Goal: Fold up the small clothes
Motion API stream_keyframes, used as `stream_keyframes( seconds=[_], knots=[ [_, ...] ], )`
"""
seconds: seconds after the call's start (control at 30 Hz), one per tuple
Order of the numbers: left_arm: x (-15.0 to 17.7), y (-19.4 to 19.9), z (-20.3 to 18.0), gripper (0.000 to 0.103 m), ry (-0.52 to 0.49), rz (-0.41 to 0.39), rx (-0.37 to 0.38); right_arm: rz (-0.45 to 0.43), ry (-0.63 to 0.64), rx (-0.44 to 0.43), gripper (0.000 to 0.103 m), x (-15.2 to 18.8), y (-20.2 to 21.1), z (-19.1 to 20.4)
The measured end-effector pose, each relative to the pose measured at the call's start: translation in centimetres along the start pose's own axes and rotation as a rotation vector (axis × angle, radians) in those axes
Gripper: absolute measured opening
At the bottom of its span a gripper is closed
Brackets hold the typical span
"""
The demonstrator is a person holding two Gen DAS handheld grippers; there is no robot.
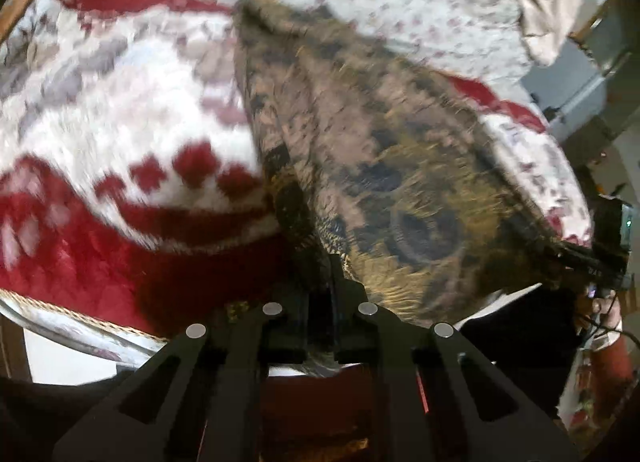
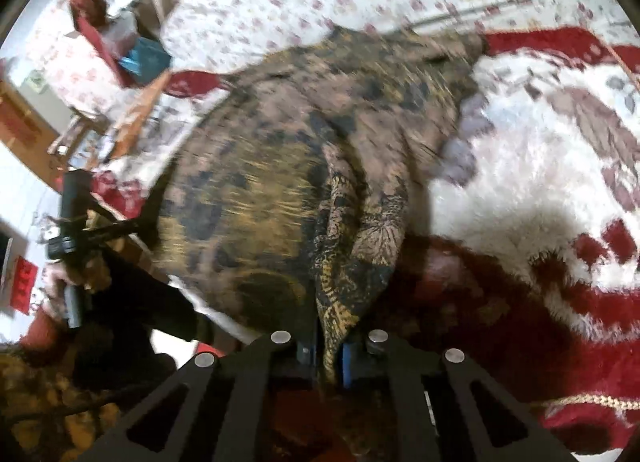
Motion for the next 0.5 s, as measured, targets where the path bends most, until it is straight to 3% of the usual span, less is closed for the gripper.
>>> stream_keyframes(
  seconds=[0.13, 0.33, 0.5],
  knots=[
    [-1.4, 4.2, 1.0, 0.006, 0.046, -0.08, 0.051, -0.036, 0.022, -0.076, 0.007, 0.0, 2.3, 2.5],
    [-1.7, 4.1, 2.9, 0.006, 0.098, -0.073, 0.035, -0.012, -0.068, -0.113, 0.007, -0.1, 1.0, 0.4],
    [-4.4, 4.2, 3.0, 0.006, 0.108, -0.104, 0.052, -0.084, -0.068, -0.126, 0.006, -4.6, 1.7, -0.2]
  ],
)
Point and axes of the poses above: each gripper's, at about its wrist camera, not at the fingertips, and y roughly against the way its jaws point, z to its left, x to its underside, the point moved 9 cm from there along -y, roughly the way its jaws point
